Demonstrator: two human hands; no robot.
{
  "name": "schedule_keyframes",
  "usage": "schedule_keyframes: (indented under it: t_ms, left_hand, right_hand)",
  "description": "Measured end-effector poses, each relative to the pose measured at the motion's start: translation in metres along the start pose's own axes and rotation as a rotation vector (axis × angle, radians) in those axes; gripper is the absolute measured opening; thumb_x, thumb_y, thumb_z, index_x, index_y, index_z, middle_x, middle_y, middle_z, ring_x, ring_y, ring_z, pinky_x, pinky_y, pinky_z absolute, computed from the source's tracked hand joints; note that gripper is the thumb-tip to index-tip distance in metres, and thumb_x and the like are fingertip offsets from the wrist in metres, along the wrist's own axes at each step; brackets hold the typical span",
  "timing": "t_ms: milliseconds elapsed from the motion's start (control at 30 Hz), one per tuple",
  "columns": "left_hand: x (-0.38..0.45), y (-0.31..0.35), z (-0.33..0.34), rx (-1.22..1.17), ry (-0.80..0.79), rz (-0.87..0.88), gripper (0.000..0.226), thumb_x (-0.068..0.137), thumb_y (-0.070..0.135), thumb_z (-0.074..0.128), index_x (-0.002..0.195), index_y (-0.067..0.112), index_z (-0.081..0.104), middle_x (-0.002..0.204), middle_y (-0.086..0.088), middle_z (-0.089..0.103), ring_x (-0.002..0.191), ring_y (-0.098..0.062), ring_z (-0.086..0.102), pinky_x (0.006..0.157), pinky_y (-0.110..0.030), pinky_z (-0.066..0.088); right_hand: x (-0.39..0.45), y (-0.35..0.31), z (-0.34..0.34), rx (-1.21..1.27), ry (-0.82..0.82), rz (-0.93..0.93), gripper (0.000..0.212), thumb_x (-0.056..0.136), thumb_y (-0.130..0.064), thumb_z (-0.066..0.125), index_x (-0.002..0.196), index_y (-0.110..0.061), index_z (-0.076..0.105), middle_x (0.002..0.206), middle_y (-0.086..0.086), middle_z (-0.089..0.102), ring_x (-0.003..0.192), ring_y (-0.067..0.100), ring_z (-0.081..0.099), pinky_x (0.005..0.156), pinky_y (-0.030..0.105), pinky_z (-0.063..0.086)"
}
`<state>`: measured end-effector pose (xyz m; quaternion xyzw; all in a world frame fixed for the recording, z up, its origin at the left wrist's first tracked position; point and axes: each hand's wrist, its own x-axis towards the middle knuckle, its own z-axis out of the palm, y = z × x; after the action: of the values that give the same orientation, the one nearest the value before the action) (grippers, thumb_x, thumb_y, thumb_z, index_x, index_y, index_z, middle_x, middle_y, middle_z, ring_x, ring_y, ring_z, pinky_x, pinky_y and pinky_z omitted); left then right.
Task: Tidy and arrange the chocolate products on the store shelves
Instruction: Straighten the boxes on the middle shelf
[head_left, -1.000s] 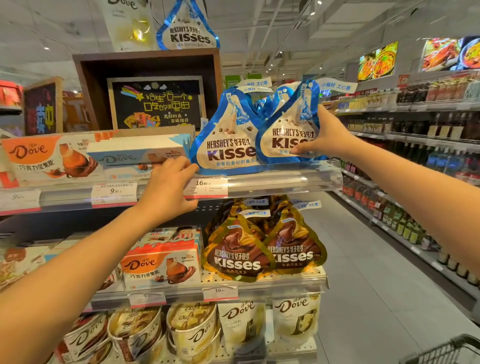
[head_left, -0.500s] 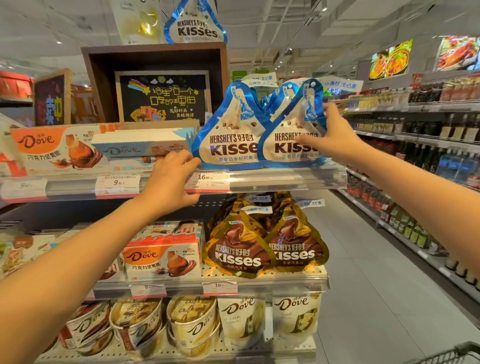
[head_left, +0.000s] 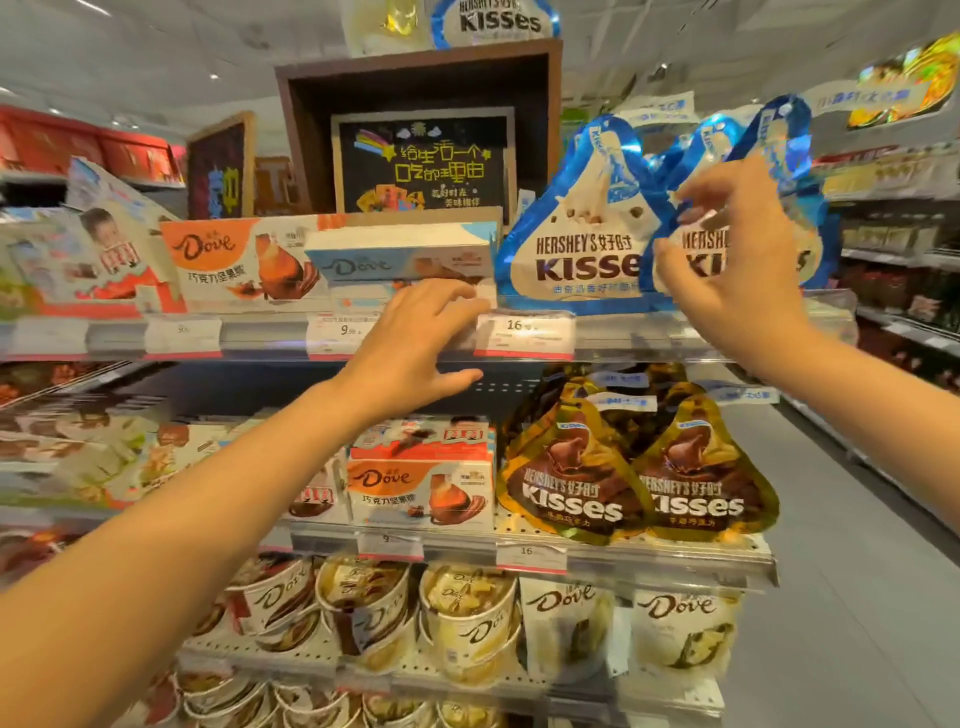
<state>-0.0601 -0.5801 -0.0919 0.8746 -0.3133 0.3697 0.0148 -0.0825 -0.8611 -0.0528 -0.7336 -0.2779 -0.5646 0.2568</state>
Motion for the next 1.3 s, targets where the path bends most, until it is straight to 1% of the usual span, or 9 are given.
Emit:
schedule_keyframes:
  t_ms: [100,300,400,500,567,700,833,1000,1300]
  left_hand:
    - [-0.024,-0.030,-0.005,-0.025,0.048,0.042,0.054,0.080,0.035,0.066,0.128,0.015,0.050,0.125,-0.006,0.051,0.116,-0.021,0.044,0.096,-0.035,0.036]
    - [-0.097,-0.104,-0.022,-0.134,-0.078,0.059,0.039,0.083,0.040,0.046,0.105,0.011,0.058,0.087,0.000,0.059,0.073,-0.002,0.038,0.063,-0.023,0.037]
    - [-0.130,-0.145,-0.019,-0.147,-0.232,0.058,0.042,0.079,0.044,0.043,0.098,0.013,0.062,0.076,0.005,0.060,0.064,-0.009,0.051,0.058,-0.024,0.043]
    - [-0.152,-0.179,-0.004,-0.145,-0.403,0.031,0.055,0.074,0.054,0.035,0.099,0.015,0.064,0.082,0.004,0.062,0.075,-0.018,0.060,0.064,-0.030,0.046]
    - [-0.158,-0.197,0.011,-0.153,-0.471,0.029,0.051,0.077,0.051,0.042,0.103,0.013,0.064,0.095,-0.003,0.064,0.089,-0.022,0.059,0.073,-0.033,0.046]
    - [-0.150,-0.221,0.045,-0.150,-0.531,-0.023,0.050,0.078,0.042,0.069,0.119,0.017,0.057,0.117,-0.003,0.054,0.108,-0.022,0.048,0.088,-0.035,0.042]
    - [-0.146,-0.231,0.066,-0.199,-0.608,-0.039,0.048,0.070,0.041,0.076,0.110,0.023,0.056,0.115,0.003,0.050,0.108,-0.018,0.044,0.088,-0.036,0.041]
    - [-0.161,-0.236,0.070,-0.363,-0.555,-0.033,0.031,0.076,0.023,0.074,0.093,0.032,0.049,0.114,0.012,0.044,0.109,-0.010,0.040,0.096,-0.031,0.042]
    - [-0.168,-0.233,0.067,-0.273,-0.556,-0.006,0.043,0.082,0.029,0.068,0.123,0.022,0.056,0.136,0.005,0.040,0.125,-0.011,0.033,0.101,-0.020,0.027]
  right_hand:
    - [-0.008,-0.033,0.029,0.112,-0.121,0.019,0.018,0.085,-0.012,0.056,0.099,-0.002,0.053,0.086,0.003,0.052,0.072,0.001,0.048,0.068,0.014,0.038]
    - [-0.032,-0.100,0.097,0.235,-0.584,0.073,0.025,0.087,-0.038,0.049,0.089,-0.015,0.060,0.072,-0.004,0.061,0.065,0.011,0.055,0.058,0.022,0.043]
    - [-0.045,-0.114,0.137,0.205,-0.911,0.149,0.023,0.091,-0.038,0.051,0.092,-0.020,0.064,0.082,-0.004,0.066,0.072,0.009,0.059,0.064,0.022,0.046]
    - [-0.063,-0.115,0.175,0.072,-1.178,0.272,0.023,0.090,-0.032,0.057,0.109,-0.020,0.063,0.103,-0.002,0.062,0.090,0.010,0.058,0.081,0.027,0.048]
    - [-0.070,-0.114,0.195,-0.023,-1.224,0.329,0.041,0.086,-0.034,0.063,0.123,-0.016,0.056,0.118,0.004,0.055,0.105,0.017,0.054,0.093,0.032,0.044]
    - [-0.073,-0.099,0.223,-0.149,-1.242,0.461,0.079,0.078,-0.031,0.072,0.143,-0.009,0.032,0.145,0.007,0.034,0.132,0.022,0.035,0.104,0.024,0.030]
    - [-0.072,-0.079,0.229,-0.071,-1.306,0.738,0.114,0.052,-0.047,0.083,0.146,-0.023,0.023,0.149,0.000,0.029,0.129,0.022,0.041,0.106,0.038,0.040]
    - [-0.067,-0.064,0.222,-0.059,-1.361,0.830,0.105,0.065,-0.033,0.082,0.147,-0.020,0.018,0.149,0.001,0.031,0.135,0.022,0.033,0.113,0.040,0.029]
    - [-0.054,-0.051,0.228,-0.163,-1.508,0.806,0.103,0.066,-0.040,0.079,0.147,-0.022,0.018,0.153,0.000,0.022,0.139,0.024,0.025,0.114,0.042,0.026]
